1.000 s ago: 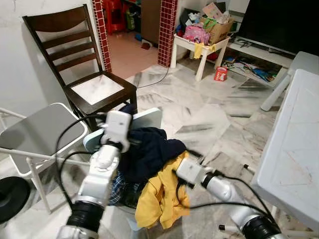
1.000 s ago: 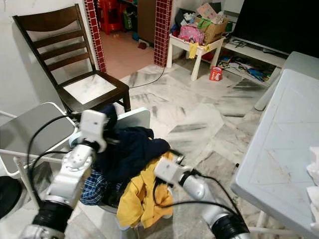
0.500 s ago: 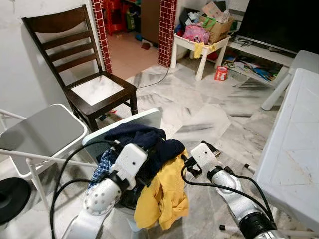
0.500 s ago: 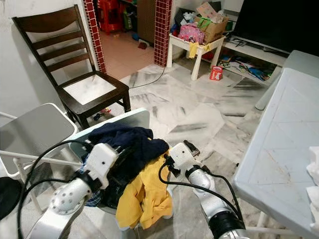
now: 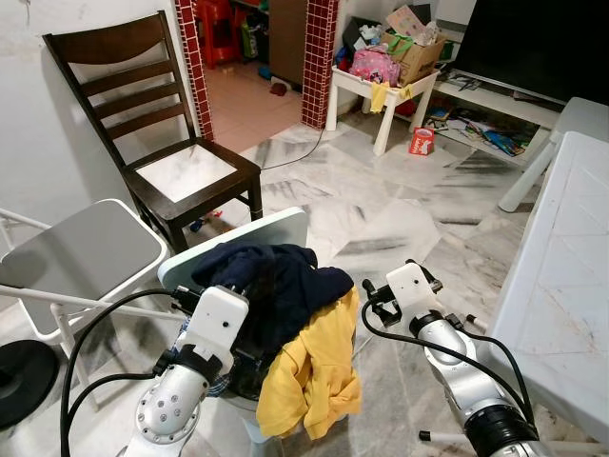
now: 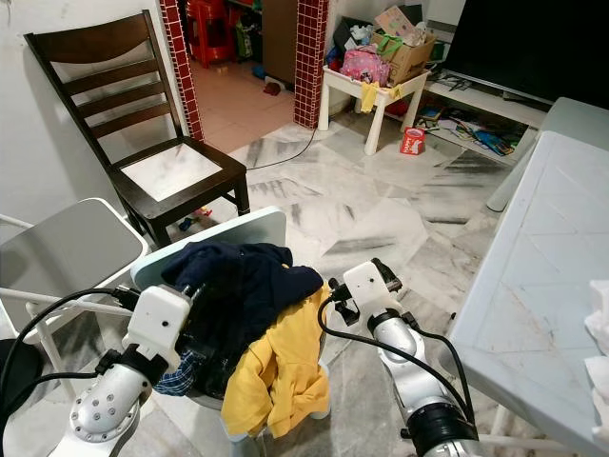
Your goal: Hang hanger
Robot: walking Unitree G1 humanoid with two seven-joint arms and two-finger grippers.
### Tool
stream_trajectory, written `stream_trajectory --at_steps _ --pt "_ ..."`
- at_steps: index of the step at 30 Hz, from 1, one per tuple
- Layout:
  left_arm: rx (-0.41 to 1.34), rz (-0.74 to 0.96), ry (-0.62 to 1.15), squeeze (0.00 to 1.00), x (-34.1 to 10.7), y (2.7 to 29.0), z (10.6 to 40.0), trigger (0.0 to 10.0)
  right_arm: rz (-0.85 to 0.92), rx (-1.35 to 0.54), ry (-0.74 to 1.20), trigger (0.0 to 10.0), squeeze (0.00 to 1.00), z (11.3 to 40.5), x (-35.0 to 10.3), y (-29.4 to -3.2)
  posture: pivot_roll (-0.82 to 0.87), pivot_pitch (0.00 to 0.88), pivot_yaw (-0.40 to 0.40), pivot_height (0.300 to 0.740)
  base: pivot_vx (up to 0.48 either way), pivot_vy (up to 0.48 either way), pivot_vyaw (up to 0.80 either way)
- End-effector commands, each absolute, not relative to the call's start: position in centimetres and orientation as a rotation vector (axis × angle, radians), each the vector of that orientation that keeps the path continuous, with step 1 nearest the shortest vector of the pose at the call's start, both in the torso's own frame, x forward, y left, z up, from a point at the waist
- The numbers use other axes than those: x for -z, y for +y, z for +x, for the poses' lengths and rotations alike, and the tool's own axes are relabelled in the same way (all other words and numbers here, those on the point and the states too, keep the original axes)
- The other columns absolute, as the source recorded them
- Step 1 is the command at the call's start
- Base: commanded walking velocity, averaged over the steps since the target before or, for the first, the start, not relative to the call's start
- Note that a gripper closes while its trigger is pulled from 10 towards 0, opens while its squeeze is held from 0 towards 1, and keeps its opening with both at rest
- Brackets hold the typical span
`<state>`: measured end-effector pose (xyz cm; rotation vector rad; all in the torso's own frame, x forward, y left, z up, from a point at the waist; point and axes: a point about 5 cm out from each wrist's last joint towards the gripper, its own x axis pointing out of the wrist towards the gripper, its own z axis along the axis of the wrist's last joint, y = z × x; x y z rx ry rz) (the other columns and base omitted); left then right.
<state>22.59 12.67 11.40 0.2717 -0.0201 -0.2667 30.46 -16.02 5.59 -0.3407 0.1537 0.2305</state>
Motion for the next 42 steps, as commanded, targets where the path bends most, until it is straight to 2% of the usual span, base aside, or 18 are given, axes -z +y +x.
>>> stream_trajectory --at_steps 1,2,11,15,42 --pt "0.256 0.263 -0.006 0.00 -11.5 12.6 22.8 5.8 -0.282 -0.201 0.140 10.0 0.00 30.5 -6.4 -16.6 0.08 0.000 -0.047 0.740 0.000 0.000 0.00" --pt "0.260 0.242 0.013 0.00 -11.3 12.5 22.8 10.0 -0.247 -0.190 0.128 10.0 0.00 30.3 -6.7 -16.7 0.08 0.000 -0.047 0.740 0.000 0.000 0.00" --pt "0.123 0.188 0.032 0.00 -11.3 13.5 23.4 10.0 -0.159 -0.147 0.137 10.0 0.00 28.7 -7.4 -17.4 0.05 0.000 -0.029 0.740 0.000 0.000 0.00" --pt "0.057 0.181 0.070 0.00 -10.5 14.3 23.6 10.0 -0.120 -0.132 0.148 10.0 0.00 28.1 -7.6 -17.4 0.04 0.000 -0.023 0.740 0.000 0.000 -0.78" --pt "0.087 0.226 0.083 0.00 -10.7 14.1 23.7 10.0 -0.100 -0.147 0.166 10.0 0.00 28.2 -7.8 -16.8 0.05 0.000 -0.003 0.740 0.000 0.000 0.00"
